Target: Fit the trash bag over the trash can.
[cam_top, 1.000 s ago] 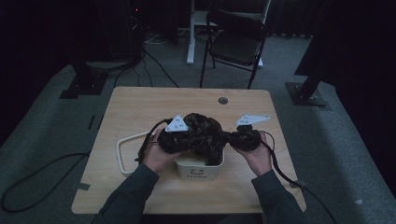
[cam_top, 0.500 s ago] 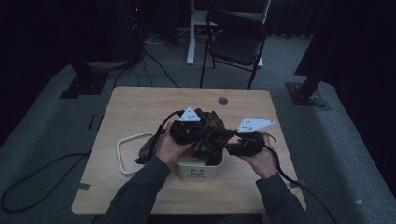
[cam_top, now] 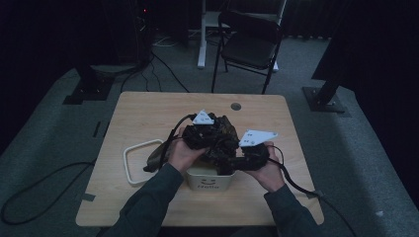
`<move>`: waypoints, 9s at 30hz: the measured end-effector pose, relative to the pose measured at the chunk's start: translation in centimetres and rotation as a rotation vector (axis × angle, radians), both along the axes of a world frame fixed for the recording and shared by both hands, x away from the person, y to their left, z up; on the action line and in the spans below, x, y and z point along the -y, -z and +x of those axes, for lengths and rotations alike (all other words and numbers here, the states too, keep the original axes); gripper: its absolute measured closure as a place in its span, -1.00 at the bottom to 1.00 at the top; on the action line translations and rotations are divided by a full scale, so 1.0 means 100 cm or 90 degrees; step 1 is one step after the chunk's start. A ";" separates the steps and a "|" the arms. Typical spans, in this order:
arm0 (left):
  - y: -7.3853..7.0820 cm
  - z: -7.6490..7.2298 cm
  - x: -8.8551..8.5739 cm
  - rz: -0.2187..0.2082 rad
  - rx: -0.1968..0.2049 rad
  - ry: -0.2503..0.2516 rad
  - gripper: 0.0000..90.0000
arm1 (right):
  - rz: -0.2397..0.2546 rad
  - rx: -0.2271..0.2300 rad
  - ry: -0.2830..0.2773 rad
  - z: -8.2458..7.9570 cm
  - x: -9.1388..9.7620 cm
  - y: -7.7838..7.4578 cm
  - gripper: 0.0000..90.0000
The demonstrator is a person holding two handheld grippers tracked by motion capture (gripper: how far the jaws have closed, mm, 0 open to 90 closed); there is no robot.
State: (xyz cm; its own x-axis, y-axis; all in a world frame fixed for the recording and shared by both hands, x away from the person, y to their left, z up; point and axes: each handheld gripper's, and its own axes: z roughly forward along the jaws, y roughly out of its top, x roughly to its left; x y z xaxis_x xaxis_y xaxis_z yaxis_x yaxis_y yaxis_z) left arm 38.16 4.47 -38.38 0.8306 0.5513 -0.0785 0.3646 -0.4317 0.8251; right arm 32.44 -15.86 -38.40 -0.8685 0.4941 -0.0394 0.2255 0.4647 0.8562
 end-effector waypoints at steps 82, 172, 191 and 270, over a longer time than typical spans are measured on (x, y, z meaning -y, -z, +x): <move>-0.013 -0.007 -0.068 -0.097 -0.016 -0.029 0.03 | -0.036 -0.116 0.214 0.052 0.014 0.015 1.00; 0.030 -0.033 -0.050 0.124 0.074 -0.001 1.00 | 0.030 -0.071 0.140 0.054 0.010 -0.010 0.02; 0.029 -0.057 -0.069 0.101 0.083 0.024 1.00 | -0.011 -0.137 0.252 0.083 0.018 -0.002 1.00; 0.032 -0.085 -0.103 0.063 0.077 0.030 1.00 | -0.111 -0.120 0.195 0.092 -0.004 -0.004 0.95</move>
State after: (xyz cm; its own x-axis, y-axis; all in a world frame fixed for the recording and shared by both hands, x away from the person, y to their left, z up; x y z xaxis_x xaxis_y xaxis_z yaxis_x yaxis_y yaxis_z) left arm 29.66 14.74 -41.62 0.8562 0.5111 0.0761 0.2429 -0.5280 0.8138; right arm 41.60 -15.50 -38.01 -0.6822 0.7311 0.0009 0.5217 0.4859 0.7012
